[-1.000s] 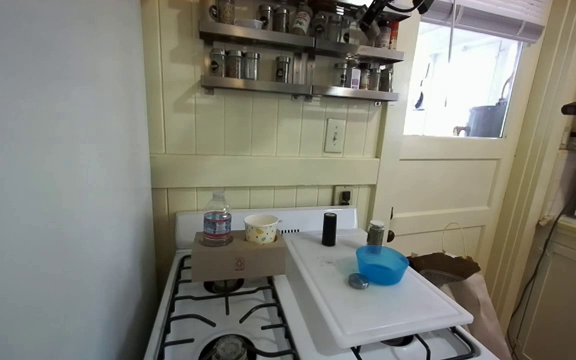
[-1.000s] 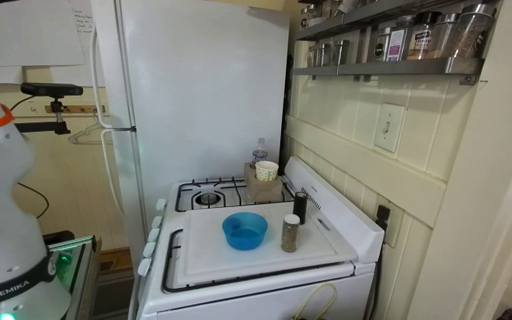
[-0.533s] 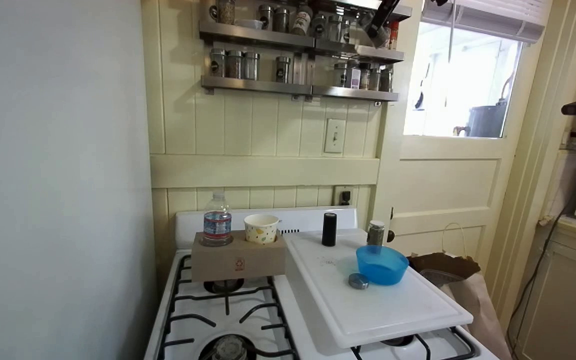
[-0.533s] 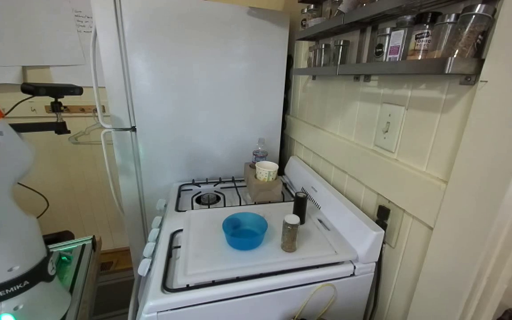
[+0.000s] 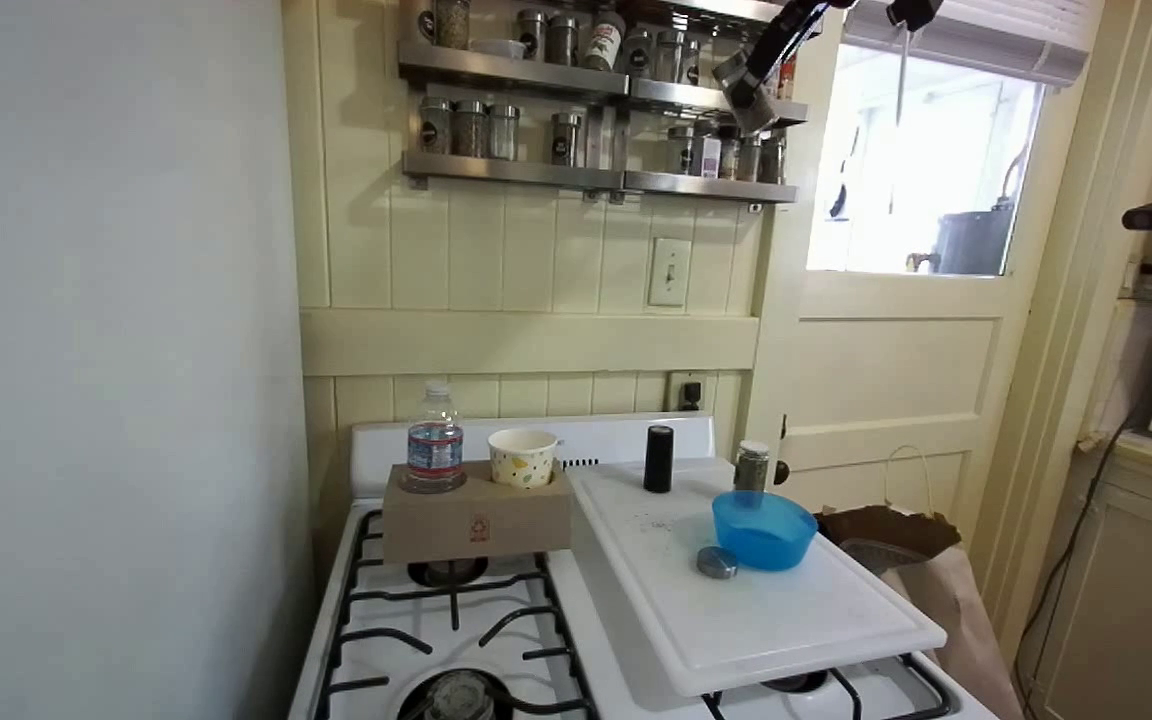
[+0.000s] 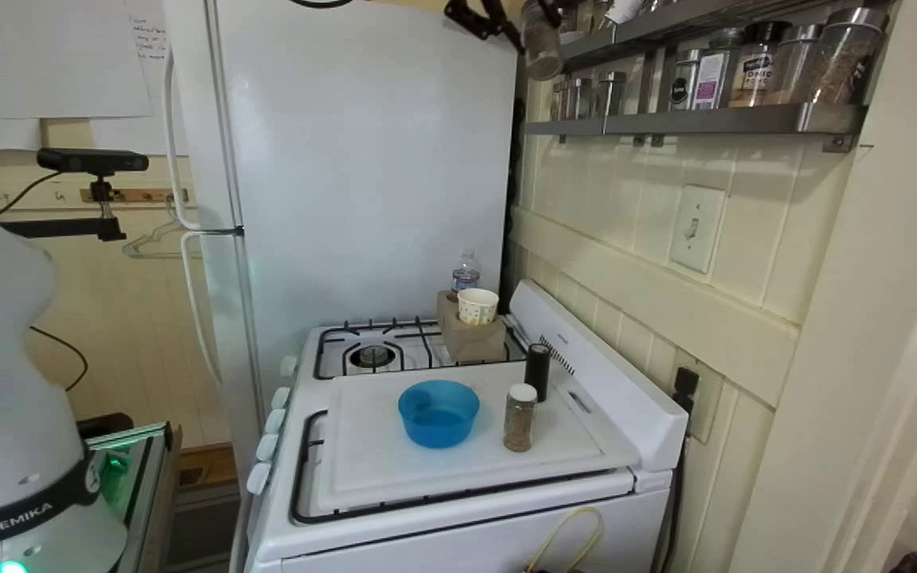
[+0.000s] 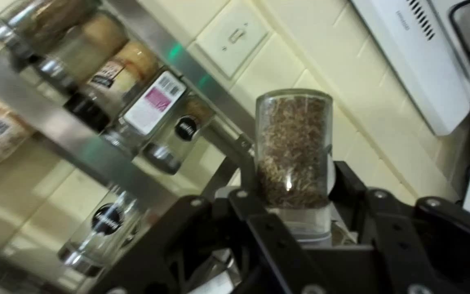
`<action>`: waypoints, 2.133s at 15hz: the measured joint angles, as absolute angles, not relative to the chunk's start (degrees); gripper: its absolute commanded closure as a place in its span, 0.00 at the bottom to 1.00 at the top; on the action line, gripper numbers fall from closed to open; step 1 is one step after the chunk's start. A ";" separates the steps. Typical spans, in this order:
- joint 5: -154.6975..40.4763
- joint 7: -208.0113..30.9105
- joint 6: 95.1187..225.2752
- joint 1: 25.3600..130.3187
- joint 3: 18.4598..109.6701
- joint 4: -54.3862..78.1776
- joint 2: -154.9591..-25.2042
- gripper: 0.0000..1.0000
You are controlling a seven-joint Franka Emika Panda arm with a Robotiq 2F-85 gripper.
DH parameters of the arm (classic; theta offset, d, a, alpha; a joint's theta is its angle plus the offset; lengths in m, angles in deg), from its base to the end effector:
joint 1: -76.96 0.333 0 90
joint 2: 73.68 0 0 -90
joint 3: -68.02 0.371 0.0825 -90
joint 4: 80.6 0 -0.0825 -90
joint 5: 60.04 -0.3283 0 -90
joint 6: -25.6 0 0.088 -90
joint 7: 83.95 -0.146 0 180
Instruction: Pick up a spice bottle and shake it into the blue bowl
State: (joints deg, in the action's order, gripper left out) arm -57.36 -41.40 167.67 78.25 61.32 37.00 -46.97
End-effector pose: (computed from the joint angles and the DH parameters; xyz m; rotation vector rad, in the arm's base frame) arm 0.4033 -0.0563 0.7542 2.4263 0.8294 1.1243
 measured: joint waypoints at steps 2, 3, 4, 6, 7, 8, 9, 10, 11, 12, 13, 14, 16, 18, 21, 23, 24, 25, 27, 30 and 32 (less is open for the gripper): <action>-57.35 -42.78 161.91 79.03 61.87 41.69 -42.89 0.77; -57.35 -43.03 157.87 79.44 61.94 43.39 -41.07 0.77; -57.23 -43.03 153.81 79.62 61.92 44.39 -39.72 0.77; -56.30 -42.85 146.40 79.61 61.57 44.58 -38.73 0.77; -55.68 -42.18 143.49 79.58 61.13 44.21 -38.93 0.77; -54.91 -41.14 141.03 79.57 60.51 43.59 -39.58 0.77; -54.46 -39.47 138.70 79.60 59.77 42.58 -40.73 0.77; -54.25 -37.43 136.65 79.62 59.05 41.34 -42.26 0.77; -54.11 -35.36 135.03 79.64 58.45 39.87 -44.24 0.77; -53.61 -33.60 133.91 79.63 58.12 38.14 -46.71 0.77; -52.87 -32.30 133.07 79.62 58.12 36.22 -49.53 0.77; -51.83 -31.52 132.31 79.62 58.43 34.10 -52.58 0.52; -51.79 -31.53 132.36 79.49 58.79 32.77 -55.37 0.52; -51.79 -31.53 132.36 79.33 58.78 32.77 -54.95 0.52; -51.79 -31.53 132.36 79.04 58.81 32.80 -53.88 0.77; -47.89 -33.33 129.09 78.26 60.22 32.50 -54.27 0.77; -45.86 -34.28 126.94 78.04 61.34 32.42 -54.58 0.77; -44.09 -35.16 124.57 78.00 62.57 32.42 -54.82 0.77; -41.32 -36.47 119.38 78.12 65.29 32.43 -55.32 0.77; -38.21 -36.73 112.91 79.02 68.54 32.69 -56.92 0.77; -35.65 -36.81 110.03 79.52 69.92 32.90 -58.97 0.77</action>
State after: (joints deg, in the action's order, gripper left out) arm -35.65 -36.81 110.03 79.52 69.92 32.90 -58.97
